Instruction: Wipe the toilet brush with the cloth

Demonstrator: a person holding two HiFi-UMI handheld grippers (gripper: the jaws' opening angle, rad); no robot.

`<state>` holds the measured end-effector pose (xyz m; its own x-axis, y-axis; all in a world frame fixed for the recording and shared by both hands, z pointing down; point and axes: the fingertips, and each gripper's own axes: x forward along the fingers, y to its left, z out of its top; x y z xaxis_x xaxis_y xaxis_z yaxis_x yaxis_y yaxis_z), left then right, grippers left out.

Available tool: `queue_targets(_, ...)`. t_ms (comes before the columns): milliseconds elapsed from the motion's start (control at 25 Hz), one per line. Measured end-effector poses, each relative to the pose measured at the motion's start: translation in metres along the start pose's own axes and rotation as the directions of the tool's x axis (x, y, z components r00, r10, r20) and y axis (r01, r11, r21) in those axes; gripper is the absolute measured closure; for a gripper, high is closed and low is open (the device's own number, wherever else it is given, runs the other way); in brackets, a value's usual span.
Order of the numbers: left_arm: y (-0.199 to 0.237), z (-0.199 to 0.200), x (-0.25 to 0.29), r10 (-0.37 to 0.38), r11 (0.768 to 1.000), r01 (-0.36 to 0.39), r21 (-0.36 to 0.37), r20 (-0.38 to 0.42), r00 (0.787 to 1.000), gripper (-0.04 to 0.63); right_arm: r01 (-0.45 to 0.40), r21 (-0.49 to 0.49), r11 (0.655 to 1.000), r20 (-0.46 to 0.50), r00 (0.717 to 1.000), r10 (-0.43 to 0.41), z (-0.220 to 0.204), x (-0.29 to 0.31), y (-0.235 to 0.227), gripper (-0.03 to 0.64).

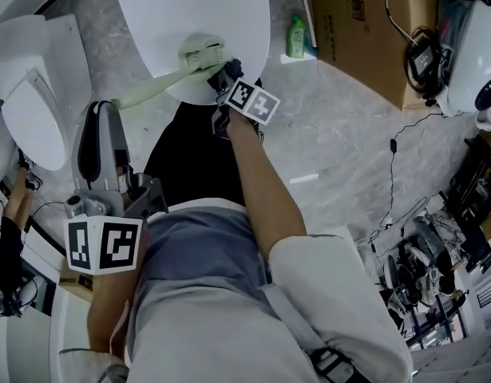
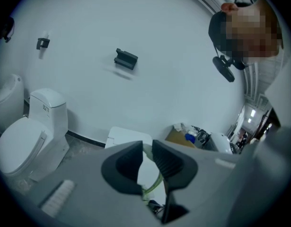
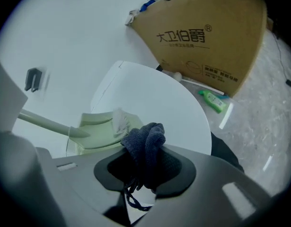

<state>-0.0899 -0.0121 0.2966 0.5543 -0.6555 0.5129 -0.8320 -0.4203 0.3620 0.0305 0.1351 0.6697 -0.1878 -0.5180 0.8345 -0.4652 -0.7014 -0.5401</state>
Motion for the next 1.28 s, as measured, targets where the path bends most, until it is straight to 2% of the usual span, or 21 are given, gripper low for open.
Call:
queue_targets(200, 0.004, 0.001, 0.000, -0.008, 1.000, 0.008, 0.000, 0.004, 1.000, 0.595, -0.029, 0.076, 0.997, 0.044, 0.999, 0.025, -0.001, 0.003, 0.002, 0.512)
queue_targets(280, 0.005, 0.001, 0.000, -0.008, 1.000, 0.008, -0.001, 0.007, 1.000, 0.595, -0.049, 0.162, 0.986, 0.076, 0.996, 0.037, -0.005, 0.003, 0.004, 0.512)
queue_targets(400, 0.003, 0.002, 0.001, -0.011, 1.000, 0.011, -0.004, 0.010, 1.000, 0.595, -0.100, 0.307, 0.946, 0.121, 0.990, 0.066, -0.017, 0.003, 0.010, 0.512)
queue_targets(680, 0.004, 0.002, 0.003, -0.019, 1.000, 0.019, -0.003, 0.019, 1.000, 0.595, -0.207, 0.493, 0.845, 0.195, 0.973, 0.125, -0.039, 0.011, 0.031, 0.512)
queue_targets(800, 0.006, 0.002, 0.001, -0.021, 1.000, 0.021, -0.004, 0.023, 1.000, 0.595, -0.236, 0.506, 0.830, 0.202, 0.968, 0.152, -0.043, 0.012, 0.035, 0.512)
queue_targets(1280, 0.004, 0.003, 0.001, -0.024, 1.000, 0.024, 0.004, 0.037, 0.999, 0.595, -0.301, 0.457, 0.837, 0.162, 0.953, 0.255, -0.042, 0.008, 0.058, 0.512)
